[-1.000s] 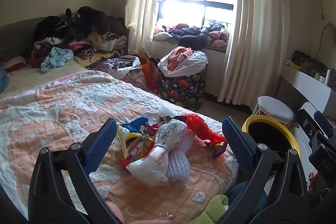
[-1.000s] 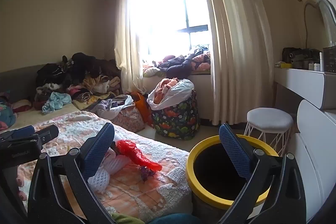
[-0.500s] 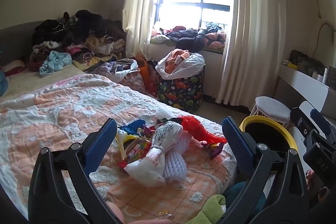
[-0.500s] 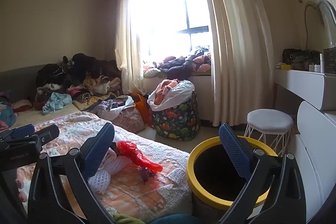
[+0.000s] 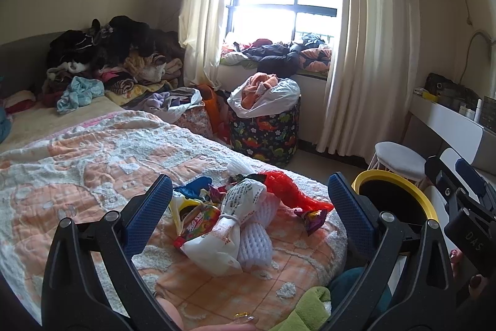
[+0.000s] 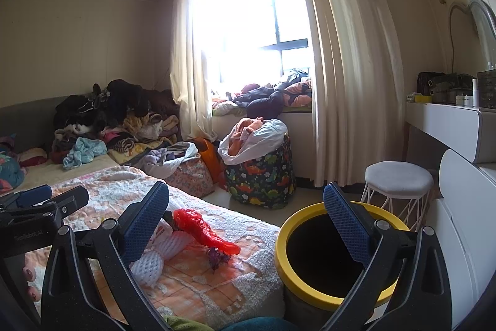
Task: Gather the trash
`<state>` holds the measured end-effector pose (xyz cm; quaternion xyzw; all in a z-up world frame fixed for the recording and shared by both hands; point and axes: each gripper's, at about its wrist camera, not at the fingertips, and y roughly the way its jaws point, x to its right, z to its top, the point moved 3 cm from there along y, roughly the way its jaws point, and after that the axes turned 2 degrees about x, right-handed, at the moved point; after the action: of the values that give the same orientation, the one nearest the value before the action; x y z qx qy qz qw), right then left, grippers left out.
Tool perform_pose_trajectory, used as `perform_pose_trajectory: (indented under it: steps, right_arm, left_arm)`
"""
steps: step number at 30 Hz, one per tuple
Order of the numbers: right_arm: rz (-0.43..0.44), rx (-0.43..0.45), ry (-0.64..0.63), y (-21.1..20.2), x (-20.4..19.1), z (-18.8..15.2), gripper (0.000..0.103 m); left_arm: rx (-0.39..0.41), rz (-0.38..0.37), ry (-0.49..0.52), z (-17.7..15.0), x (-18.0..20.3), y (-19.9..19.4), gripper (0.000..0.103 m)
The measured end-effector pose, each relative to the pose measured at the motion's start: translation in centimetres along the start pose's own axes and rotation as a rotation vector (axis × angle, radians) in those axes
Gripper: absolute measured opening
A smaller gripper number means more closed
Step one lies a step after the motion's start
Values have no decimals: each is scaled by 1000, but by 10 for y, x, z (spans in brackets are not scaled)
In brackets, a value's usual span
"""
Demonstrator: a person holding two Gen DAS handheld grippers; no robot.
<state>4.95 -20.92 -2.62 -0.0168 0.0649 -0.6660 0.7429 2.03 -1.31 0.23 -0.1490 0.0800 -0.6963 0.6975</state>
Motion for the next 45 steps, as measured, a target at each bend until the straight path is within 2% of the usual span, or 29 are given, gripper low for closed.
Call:
perform_pose_trajectory:
  steps: [31, 38, 45]
  right_arm:
    - [8, -5, -1, -2, -5, 5, 97]
    - [39, -16, -6, -5, -9, 4, 97]
    - [133, -58, -53, 4, -29, -1, 97]
  left_arm:
    - [-1, 1, 1, -4, 2, -1, 92]
    - [-20, -14, -23, -10, -6, 4, 92]
    - [-30, 18, -72, -11, -30, 12, 92]
